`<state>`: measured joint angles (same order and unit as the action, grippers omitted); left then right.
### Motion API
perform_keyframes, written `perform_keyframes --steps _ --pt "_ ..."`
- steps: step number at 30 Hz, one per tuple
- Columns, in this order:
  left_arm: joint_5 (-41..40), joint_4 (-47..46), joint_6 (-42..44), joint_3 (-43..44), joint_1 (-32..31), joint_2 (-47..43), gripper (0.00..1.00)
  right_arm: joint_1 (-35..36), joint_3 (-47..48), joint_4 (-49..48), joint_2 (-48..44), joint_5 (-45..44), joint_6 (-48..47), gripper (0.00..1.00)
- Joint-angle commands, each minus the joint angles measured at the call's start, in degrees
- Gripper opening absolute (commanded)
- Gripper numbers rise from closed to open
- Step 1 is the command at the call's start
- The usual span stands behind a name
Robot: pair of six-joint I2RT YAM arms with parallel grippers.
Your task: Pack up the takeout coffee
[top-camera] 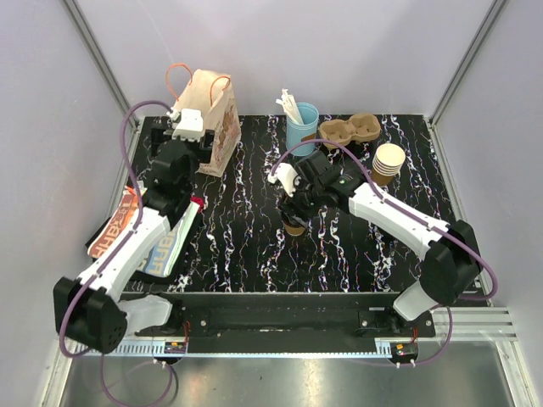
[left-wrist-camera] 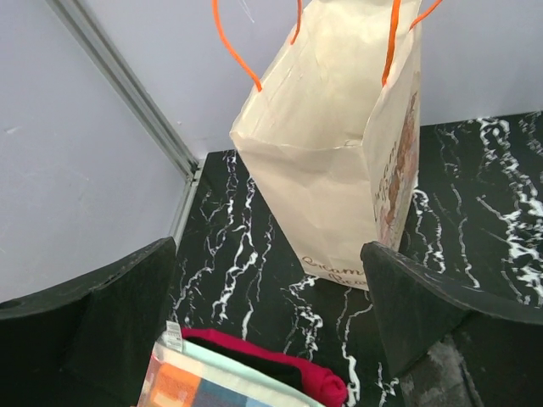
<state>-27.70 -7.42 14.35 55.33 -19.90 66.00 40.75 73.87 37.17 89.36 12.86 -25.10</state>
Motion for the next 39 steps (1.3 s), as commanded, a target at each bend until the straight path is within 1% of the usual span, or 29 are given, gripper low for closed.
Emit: perform_keyframes --steps 1,2,3,5,6,7,11,13,15,16,19,22,24,31,34,35,39 --pt "2.6 -8.1 7.3 6.5 0.9 5.0 0.99 0.6 1.8 -2.8 -3.2 -3.3 0.4 0.69" --pt "3.3 -8.3 8.2 7.9 1.2 8.1 0.99 0.6 1.7 -2.9 -3.4 -3.5 0.2 0.69" --pt "4.1 -6.7 8.9 12.4 1.5 9.8 0.99 0.6 1.7 -2.9 -3.8 -3.7 0.2 0.70" --pt "5.5 -4.8 9.5 17.3 3.1 15.3 0.99 0.6 1.5 -2.9 -4.0 -4.3 0.0 0.70" --pt "6.4 -1.9 9.6 21.8 3.7 16.9 0.99 0.6 1.5 -3.0 -4.2 -4.6 -0.1 0.70" --pt "9.0 -0.5 9.7 24.3 4.8 18.4 0.99 0.5 1.5 -3.0 -4.2 -5.3 -0.2 0.70" --pt "14.0 4.1 9.6 32.4 6.7 25.8 0.99 0.6 1.4 -3.0 -4.3 -6.1 -0.5 0.71" --pt "17.3 8.8 8.5 37.5 7.8 27.9 0.99 0.6 1.4 -2.9 -4.4 -6.5 -0.6 0.71" --pt "19.7 14.1 7.5 40.5 8.6 30.6 0.99 0.5 1.4 -3.1 -4.6 -6.8 -0.6 0.71" --pt "22.2 15.4 6.6 41.3 9.3 31.1 0.99 0.5 1.3 -3.0 -4.6 -7.1 -0.6 0.71" --pt "26.4 18.1 6.9 42.5 10.1 31.9 0.99 0.5 1.2 -3.1 -5.2 -7.5 -0.8 0.71" --pt "27.4 20.9 6.9 44.2 10.5 33.5 0.99 0.5 1.2 -3.2 -5.6 -7.9 -0.9 0.71" --pt "29.5 23.1 6.7 45.6 11.0 35.0 0.97 0.4 1.2 -3.3 -5.8 -7.8 -0.9 0.71" --pt "32.2 24.6 5.3 47.1 11.5 37.3 0.91 0.3 1.1 -3.4 -5.9 -8.3 -0.9 0.71" --pt "33.7 26.0 5.0 48.2 12.0 38.2 0.84 0.1 1.0 -3.6 -6.0 -8.6 -1.0 0.71" --pt "33.9 26.7 4.9 48.5 12.2 38.3 0.76 0.1 1.0 -3.8 -6.0 -8.7 -1.0 0.71" --pt "35.9 28.5 4.5 49.4 12.4 38.7 0.63 0.0 1.1 -3.8 -6.0 -8.8 -1.0 0.71"
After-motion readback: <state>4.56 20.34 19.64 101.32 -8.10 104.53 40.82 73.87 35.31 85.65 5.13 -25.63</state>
